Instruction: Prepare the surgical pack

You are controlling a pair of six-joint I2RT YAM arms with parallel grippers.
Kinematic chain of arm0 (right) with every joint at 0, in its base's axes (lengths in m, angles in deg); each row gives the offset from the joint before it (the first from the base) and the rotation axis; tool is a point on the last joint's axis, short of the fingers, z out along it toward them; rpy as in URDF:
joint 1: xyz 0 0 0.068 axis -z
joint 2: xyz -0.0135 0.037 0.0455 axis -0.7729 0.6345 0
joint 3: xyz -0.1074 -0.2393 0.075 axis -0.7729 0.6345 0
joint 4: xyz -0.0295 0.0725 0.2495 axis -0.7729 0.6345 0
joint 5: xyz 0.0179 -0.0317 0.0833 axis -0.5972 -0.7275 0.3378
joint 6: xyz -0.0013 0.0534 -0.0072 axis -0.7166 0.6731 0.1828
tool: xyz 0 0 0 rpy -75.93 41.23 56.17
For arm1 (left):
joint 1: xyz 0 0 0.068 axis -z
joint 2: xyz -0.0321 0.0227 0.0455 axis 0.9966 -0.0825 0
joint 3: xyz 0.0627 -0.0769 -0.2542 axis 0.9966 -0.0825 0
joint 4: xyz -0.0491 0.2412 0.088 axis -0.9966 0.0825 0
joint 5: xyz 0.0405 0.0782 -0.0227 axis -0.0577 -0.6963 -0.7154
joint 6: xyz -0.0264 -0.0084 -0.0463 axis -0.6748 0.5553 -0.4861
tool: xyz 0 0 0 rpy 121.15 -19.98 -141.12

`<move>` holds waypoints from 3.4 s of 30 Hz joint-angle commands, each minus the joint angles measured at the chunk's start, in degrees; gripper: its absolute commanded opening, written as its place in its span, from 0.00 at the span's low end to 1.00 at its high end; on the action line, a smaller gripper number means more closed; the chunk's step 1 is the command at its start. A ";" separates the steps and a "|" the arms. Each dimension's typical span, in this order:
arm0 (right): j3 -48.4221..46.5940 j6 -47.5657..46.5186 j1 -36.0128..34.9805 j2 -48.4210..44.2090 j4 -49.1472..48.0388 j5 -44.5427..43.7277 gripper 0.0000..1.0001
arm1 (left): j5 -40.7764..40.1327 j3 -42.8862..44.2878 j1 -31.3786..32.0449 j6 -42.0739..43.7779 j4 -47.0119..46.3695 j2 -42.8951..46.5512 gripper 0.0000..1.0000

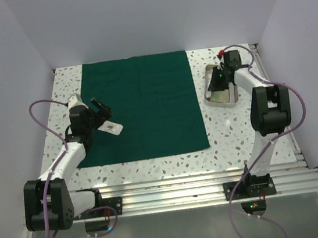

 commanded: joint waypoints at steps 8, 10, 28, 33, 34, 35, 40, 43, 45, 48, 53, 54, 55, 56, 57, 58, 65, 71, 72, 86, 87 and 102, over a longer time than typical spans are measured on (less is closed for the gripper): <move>-7.62 -3.35 -4.11 2.75 9.62 -10.74 0.41 | -1.62 -0.83 -0.48 1.71 -2.35 2.35 1.00; -7.53 -2.99 -4.11 0.91 9.62 -11.97 0.45 | -2.41 -0.83 -0.56 1.63 -2.08 2.17 1.00; -11.66 -2.56 -4.29 -1.65 9.45 -11.71 0.29 | -6.10 -0.04 -0.48 1.01 1.08 0.76 1.00; -13.59 -1.68 -4.29 2.55 8.48 -11.98 0.22 | -6.19 -0.31 -0.48 1.10 1.34 1.20 1.00; -14.20 -1.68 -4.29 3.35 8.65 -11.80 0.21 | -6.28 -0.48 -0.48 1.10 1.26 1.20 1.00; -15.17 -1.50 -4.29 4.14 8.65 -11.54 0.20 | -6.28 -0.57 -0.48 1.01 1.26 1.03 1.00; -17.63 -0.88 -4.29 9.23 8.82 -13.29 0.16 | -5.49 -0.92 -1.52 0.92 1.34 0.06 1.00; -19.30 -0.80 -4.29 11.09 9.71 -14.43 0.14 | -4.79 -1.62 -2.49 0.40 1.08 -0.47 1.00; -19.57 -0.71 -4.29 11.80 9.53 -14.44 0.13 | -4.79 -1.89 -3.11 0.31 0.91 0.06 1.00; -20.01 -0.36 -4.20 11.80 9.44 -15.93 0.13 | -5.05 -2.24 -3.29 0.39 0.64 0.76 1.00; -22.55 -0.18 -4.38 11.19 10.41 -14.79 0.25 | -5.14 -2.33 -3.29 0.75 0.64 0.59 1.00; -22.56 -0.01 -4.38 9.79 10.24 -14.70 0.27 | -5.31 -2.33 -3.29 0.75 0.81 0.41 1.00; -22.47 0.08 -4.29 8.99 10.15 -14.70 0.29 | -5.49 -2.15 -3.29 0.83 0.99 0.24 1.00; -22.21 0.08 -4.64 8.12 10.15 -14.70 0.35 | -5.75 -2.24 -3.29 0.83 1.08 -0.11 1.00; -22.21 0.08 -4.82 6.54 10.23 -14.70 0.36 | -5.84 -2.24 -3.29 0.83 1.25 -0.46 1.00; -22.12 0.08 -4.90 5.57 10.32 -14.70 0.37 | -6.10 -2.07 -3.29 0.83 1.43 -0.56 1.00; -15.46 0.87 -9.12 -4.01 6.74 -11.46 0.40 | -4.44 -0.48 -3.64 -0.39 1.96 -7.22 0.96; -10.52 2.36 -17.37 -7.72 0.14 0.31 0.44 | -0.75 0.13 -5.48 -0.84 -0.41 -10.92 0.91; -10.26 2.72 -18.52 -7.19 -0.92 2.42 0.45 | -0.40 0.31 -5.57 -0.84 -0.50 -11.36 0.90; -19.12 10.01 -35.66 13.81 -12.52 14.56 0.52 | 4.70 0.48 -5.66 -0.66 -5.51 -16.20 0.45; -19.74 10.45 -36.28 14.86 -13.14 15.35 0.54 | 4.88 0.48 -5.66 -0.57 -5.69 -16.29 0.42; -30.02 18.18 -42.52 29.37 -17.36 18.52 0.67 | 9.89 0.84 -5.66 1.19 -10.08 -21.56 0.03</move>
